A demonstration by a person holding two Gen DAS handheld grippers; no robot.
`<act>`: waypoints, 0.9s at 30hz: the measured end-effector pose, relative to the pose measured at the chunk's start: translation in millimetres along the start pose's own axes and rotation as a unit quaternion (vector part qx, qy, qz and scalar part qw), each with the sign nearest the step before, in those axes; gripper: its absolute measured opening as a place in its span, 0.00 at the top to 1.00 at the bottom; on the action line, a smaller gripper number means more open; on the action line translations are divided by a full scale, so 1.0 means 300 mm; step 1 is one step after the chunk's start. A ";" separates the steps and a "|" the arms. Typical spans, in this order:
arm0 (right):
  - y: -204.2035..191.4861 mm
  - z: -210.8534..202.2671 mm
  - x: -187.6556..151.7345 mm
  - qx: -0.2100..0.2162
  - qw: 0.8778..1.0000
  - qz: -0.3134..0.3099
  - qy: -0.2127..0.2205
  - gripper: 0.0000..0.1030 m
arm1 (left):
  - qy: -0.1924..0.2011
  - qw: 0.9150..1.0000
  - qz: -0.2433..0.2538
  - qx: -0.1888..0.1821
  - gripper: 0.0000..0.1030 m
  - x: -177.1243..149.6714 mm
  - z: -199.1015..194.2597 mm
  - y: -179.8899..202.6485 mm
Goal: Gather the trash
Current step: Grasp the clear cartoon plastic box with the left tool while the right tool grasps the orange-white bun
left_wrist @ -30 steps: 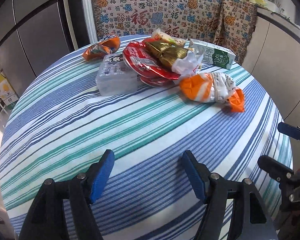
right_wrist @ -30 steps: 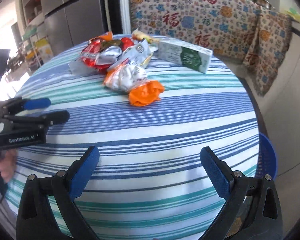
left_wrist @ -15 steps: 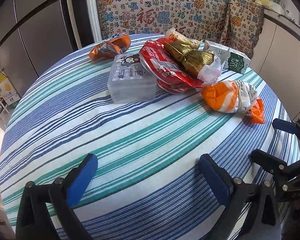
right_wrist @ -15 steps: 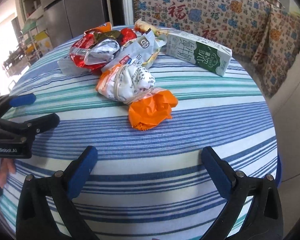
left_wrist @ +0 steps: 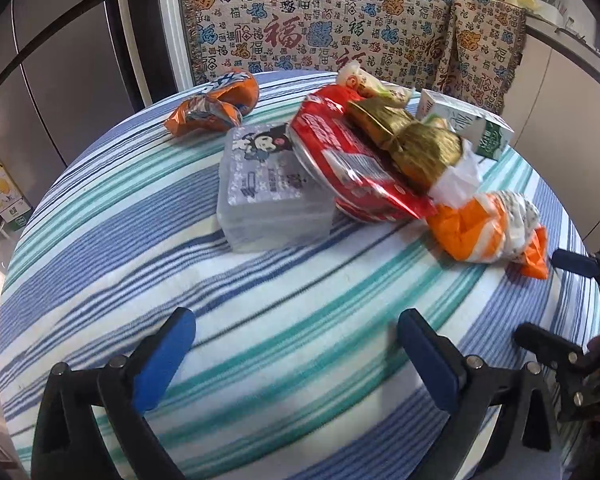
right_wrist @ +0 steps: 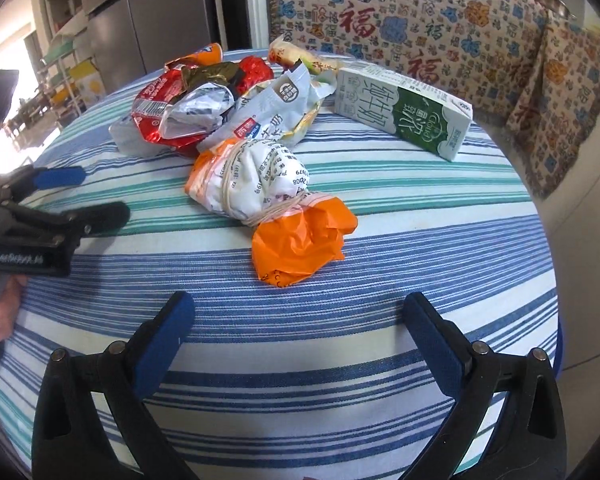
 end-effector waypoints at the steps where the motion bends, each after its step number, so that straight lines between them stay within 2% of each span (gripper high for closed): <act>1: 0.000 0.000 0.000 0.000 1.000 0.000 0.000 0.00 | 0.001 1.000 -0.003 -0.002 0.00 0.022 0.010 -0.004; 8: -0.001 0.001 0.001 0.000 1.000 0.000 0.000 0.00 | 0.036 0.999 -0.015 -0.020 0.01 0.133 0.023 -0.023; 9: -0.001 0.001 -0.001 0.000 1.000 0.000 0.000 0.00 | 0.039 0.999 -0.012 -0.027 0.09 0.140 0.023 -0.023; 10: -0.001 0.001 0.000 0.000 1.000 0.001 0.000 0.00 | 0.038 0.999 -0.009 -0.030 0.31 0.144 0.025 -0.023; 11: -0.001 0.001 -0.002 0.001 1.000 0.001 0.000 0.00 | 0.032 0.999 -0.006 -0.029 0.38 0.143 0.031 -0.024; 16: -0.001 0.002 -0.002 0.001 1.000 0.001 0.000 0.00 | 0.028 0.999 0.003 -0.029 0.38 0.090 0.000 -0.027; 22: -0.002 0.008 0.002 0.014 1.000 -0.006 0.001 0.00 | 0.001 1.000 -0.009 -0.023 0.38 -0.080 -0.081 -0.050; 24: -0.014 -0.005 -0.012 0.048 0.999 -0.023 -0.003 0.00 | 0.005 1.000 -0.007 -0.013 0.37 -0.127 -0.103 -0.055; 26: -0.018 -0.046 -0.014 0.114 0.993 -0.026 0.007 0.01 | 0.009 1.000 -0.008 -0.012 0.37 -0.151 -0.111 -0.061; 27: -0.004 -0.066 0.000 0.119 0.992 -0.024 0.017 0.01 | 0.009 1.000 -0.009 -0.011 0.37 -0.156 -0.107 -0.063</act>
Point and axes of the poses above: each gripper's, at about its wrist camera, not at the fingertips, and z roughly the way its jaws point, y to its right, x to its top, the point moved 8 cm from there along z, roughly the way its jaws point, and after that the axes turned 10 degrees about -y, right-handed, at the moved point
